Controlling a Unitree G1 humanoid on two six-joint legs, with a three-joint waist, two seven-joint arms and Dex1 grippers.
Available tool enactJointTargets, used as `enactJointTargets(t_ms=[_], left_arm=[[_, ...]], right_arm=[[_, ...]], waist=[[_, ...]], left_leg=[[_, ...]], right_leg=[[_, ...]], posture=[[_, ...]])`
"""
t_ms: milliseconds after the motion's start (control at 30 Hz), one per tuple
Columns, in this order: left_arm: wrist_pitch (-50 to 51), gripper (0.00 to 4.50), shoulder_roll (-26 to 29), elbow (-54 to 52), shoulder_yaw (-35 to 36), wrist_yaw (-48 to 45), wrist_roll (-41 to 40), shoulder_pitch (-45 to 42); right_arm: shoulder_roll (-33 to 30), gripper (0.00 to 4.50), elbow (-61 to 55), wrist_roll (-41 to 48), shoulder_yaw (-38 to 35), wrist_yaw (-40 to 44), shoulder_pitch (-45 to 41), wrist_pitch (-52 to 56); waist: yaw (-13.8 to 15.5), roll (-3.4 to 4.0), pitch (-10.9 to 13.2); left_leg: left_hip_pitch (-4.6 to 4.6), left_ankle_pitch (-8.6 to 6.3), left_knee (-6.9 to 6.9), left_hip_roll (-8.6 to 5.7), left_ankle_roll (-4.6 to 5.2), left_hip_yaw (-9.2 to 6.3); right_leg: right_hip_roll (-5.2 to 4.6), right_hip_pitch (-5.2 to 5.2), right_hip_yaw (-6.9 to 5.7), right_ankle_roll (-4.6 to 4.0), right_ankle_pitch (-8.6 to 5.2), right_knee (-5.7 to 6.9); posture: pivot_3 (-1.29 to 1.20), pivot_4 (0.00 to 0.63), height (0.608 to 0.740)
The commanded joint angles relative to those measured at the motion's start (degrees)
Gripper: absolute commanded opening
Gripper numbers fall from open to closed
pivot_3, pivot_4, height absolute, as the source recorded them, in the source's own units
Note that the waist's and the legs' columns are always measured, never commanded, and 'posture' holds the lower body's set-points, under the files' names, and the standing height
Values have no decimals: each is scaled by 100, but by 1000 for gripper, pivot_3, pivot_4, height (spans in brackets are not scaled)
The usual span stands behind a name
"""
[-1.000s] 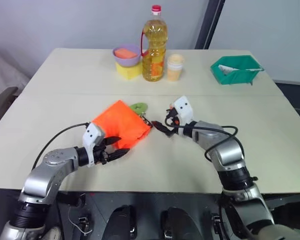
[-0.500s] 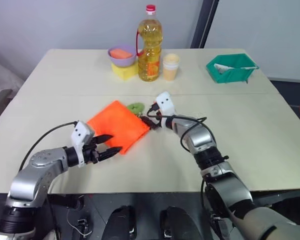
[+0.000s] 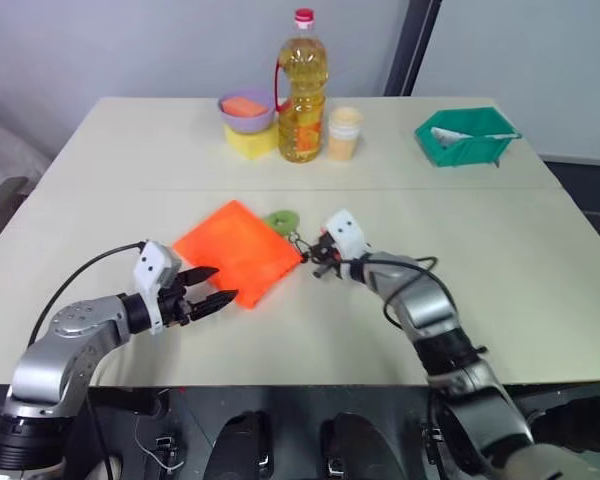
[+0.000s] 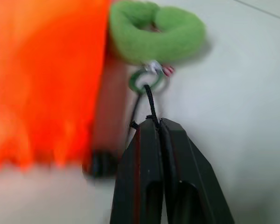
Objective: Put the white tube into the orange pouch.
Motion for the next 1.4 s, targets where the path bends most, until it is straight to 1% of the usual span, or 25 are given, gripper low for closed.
enactJointTargets(t_ms=[33,67,167,300,400,533,700,767,833,933,1033,1200,1267,1300,1333,1367,1400], left_arm=[[-141,3478,-2,-68,121,38,0,-123],[-157,3478,-4,-49,96,28,25,-138],[-196,3478,-10,8,26,-5,65,-186],[-213,3478,-43,142,-99,-68,115,-369],[-257,3478,-47,204,-193,-118,174,-449],[-262,3478,-84,197,-214,-128,180,-468],[-230,3478,-114,70,-197,-142,139,-366],[-216,3478,-108,-1,-189,-169,108,-308],[-210,3478,-115,-53,-200,-182,93,-268],[-223,3478,-134,-67,-229,-176,118,-255],[-205,3478,-152,-110,-238,-168,117,-231],[-177,3478,-162,-158,-238,-162,105,-195],[-169,3478,-166,-169,-227,-156,101,-185],[-166,3478,-167,-176,-222,-152,102,-180],[-164,3478,-167,-177,-215,-148,102,-178],[-167,3478,-168,-178,-202,-137,106,-169],[-171,3478,-167,-180,-189,-127,112,-158]], right_arm=[[-782,51,-1813,280,-387,351,926,771],[-961,51,-2145,352,-473,436,1156,903],[-1304,51,-2833,601,-582,549,1555,1207],[-1772,51,-3459,838,-480,882,1906,1157],[-1877,911,-3574,1068,-448,1057,1839,1190],[-1616,2893,-3294,1023,-664,675,1404,983],[-1470,2893,-2562,832,-636,426,938,501],[-1359,2893,-2058,730,-579,316,689,314],[-1096,2893,-1338,662,-624,68,320,267],[-771,2893,-596,670,-716,-132,-46,258],[-550,2893,-145,752,-750,-157,-273,318],[-359,2893,282,784,-628,-58,-471,416],[-315,2368,384,747,-592,-48,-505,425],[-314,1996,400,725,-573,-35,-508,417],[-312,1450,402,717,-564,-25,-510,419],[-312,1079,355,736,-569,-13,-494,451],[-316,579,295,759,-579,0,-474,487]], waist=[[3,1,0],[76,1,-1],[118,1,0],[141,1,0],[140,0,0],[130,0,0],[144,-1,0],[144,-1,0],[124,-1,0],[129,-1,1],[135,-1,1],[129,-1,0],[128,-1,1],[127,-1,1],[127,-1,0],[127,-1,1],[127,-1,0]], left_leg=[[2,5,-8,-1,-6,2],[1,9,-19,1,-9,5],[-2,8,-34,0,-8,5],[0,9,-30,1,-9,4],[1,9,-24,1,-8,5],[1,10,-24,1,-7,5],[0,11,-23,0,-7,5],[0,12,-22,0,-6,5],[1,13,-20,0,-6,6],[3,22,-19,0,-6,6],[3,28,-22,1,-10,6],[2,29,-21,1,-9,6],[3,29,-21,1,-9,5],[4,30,-21,2,-9,5],[4,30,-21,2,-10,5],[4,30,-21,2,-10,5],[4,30,-21,2,-9,5]], right_leg=[[0,-4,1,-1,0,-1],[-5,-12,-9,-7,3,-1],[-18,-9,-24,-14,-12,-14],[-18,-5,-29,-14,-11,-14],[-19,-2,-30,-14,-11,-14],[-18,-2,-32,-13,-10,-13],[-16,1,-37,-12,-10,-13],[-15,2,-38,-11,-10,-13],[-14,3,-38,-11,-10,-11],[-12,2,-39,-11,-10,-3],[-10,1,-40,-11,-10,1],[-10,3,-40,-10,-10,2],[-10,3,-40,-10,-10,5],[-10,2,-41,-10,-9,6],[-10,2,-41,-10,-10,6],[-10,3,-40,-10,-9,6],[-10,2,-40,-10,-9,6]], posture=[[0,150,737],[0,150,737],[0,150,737],[0,150,737],[0,150,737],[0,150,737],[0,150,737],[0,150,737],[0,150,737],[0,150,737],[0,150,737],[0,150,737],[0,150,737],[0,150,737],[0,150,737],[0,150,737],[0,150,737]])
